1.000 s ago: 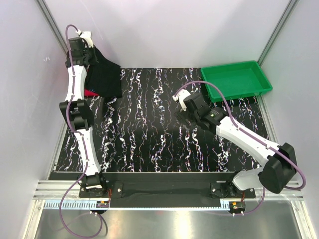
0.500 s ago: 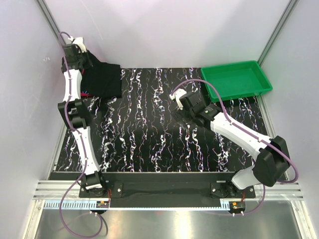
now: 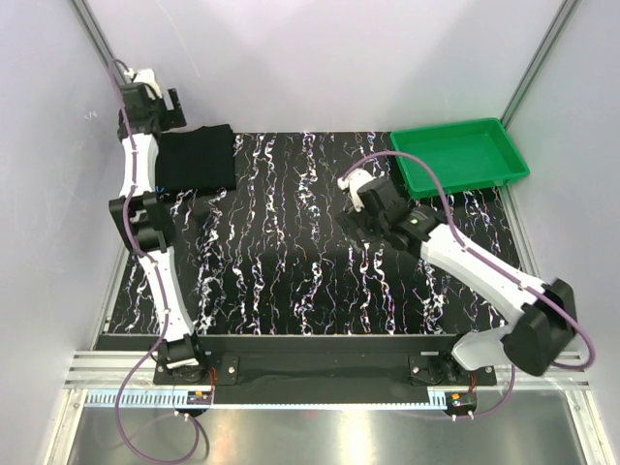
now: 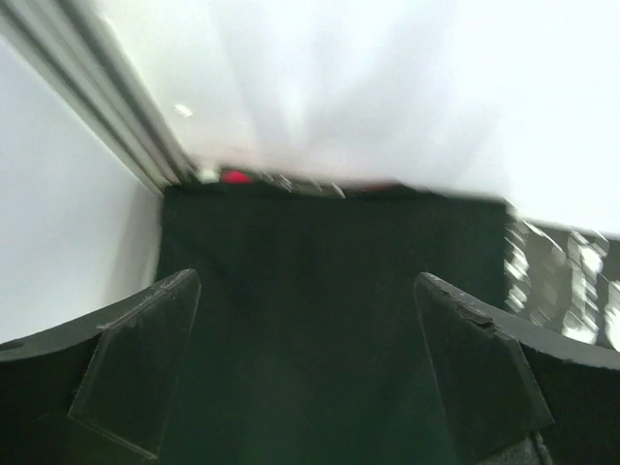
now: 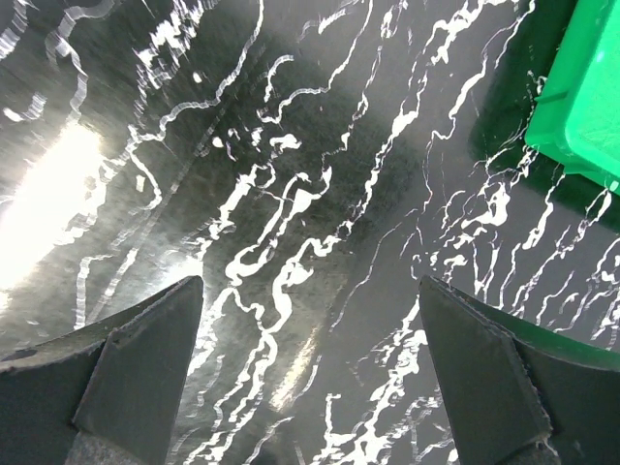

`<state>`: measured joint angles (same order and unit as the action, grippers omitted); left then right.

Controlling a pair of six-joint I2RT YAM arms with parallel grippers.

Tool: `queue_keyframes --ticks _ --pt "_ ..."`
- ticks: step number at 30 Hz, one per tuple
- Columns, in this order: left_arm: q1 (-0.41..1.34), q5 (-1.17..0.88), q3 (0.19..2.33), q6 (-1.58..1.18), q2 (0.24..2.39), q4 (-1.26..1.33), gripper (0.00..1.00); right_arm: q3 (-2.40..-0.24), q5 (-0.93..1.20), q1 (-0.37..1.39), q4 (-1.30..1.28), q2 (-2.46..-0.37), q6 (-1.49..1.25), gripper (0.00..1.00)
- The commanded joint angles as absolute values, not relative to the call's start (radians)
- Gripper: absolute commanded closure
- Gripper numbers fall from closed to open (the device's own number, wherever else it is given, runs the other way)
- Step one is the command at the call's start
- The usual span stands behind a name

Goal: Fold and stack the t-shirts
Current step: Neatly place the folded tshirt to the corner, then reset both grippers

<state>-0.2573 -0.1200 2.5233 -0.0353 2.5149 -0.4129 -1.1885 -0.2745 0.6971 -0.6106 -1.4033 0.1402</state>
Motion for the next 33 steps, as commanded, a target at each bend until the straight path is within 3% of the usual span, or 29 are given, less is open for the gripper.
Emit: queue_keyframes --ticks 1,3,10,15,21,25,29,33 --pt "-0.195 -0.100 2.414 -0.055 2.257 -0.390 0.01 -1.168 -0.249 0.687 -0.600 -1.287 0.056 0.00" --pt "-0.135 -0.087 2.285 -0.073 2.159 -0.383 0.01 -1.146 -0.242 0.689 -0.597 -1.255 0.019 0.00" --pt "0.139 -0.192 1.520 -0.328 1.679 -0.322 0.01 -0.971 -0.215 0.687 -0.539 -1.028 -0.274 0.00" --pt "0.319 -0.371 1.000 -0.569 1.287 -0.150 0.01 -0.803 -0.256 0.686 -0.480 -0.810 -0.529 0.00" --pt "0.334 -0.604 0.429 -0.903 0.771 0.090 0.01 -0.520 -0.268 0.683 -0.446 -0.474 -0.990 0.00" --pt "0.330 -0.627 0.194 -1.072 0.226 0.045 0.01 -0.326 -0.240 0.683 -0.446 -0.199 -1.242 0.00" --pt "0.330 -0.652 -0.030 -1.355 -0.161 0.101 0.01 -0.166 -0.137 0.684 -0.449 -0.012 -1.452 0.00" --pt "0.331 -0.704 -0.172 -1.604 -0.007 0.593 0.01 -0.120 -0.005 0.684 -0.422 -0.144 -1.539 0.00"
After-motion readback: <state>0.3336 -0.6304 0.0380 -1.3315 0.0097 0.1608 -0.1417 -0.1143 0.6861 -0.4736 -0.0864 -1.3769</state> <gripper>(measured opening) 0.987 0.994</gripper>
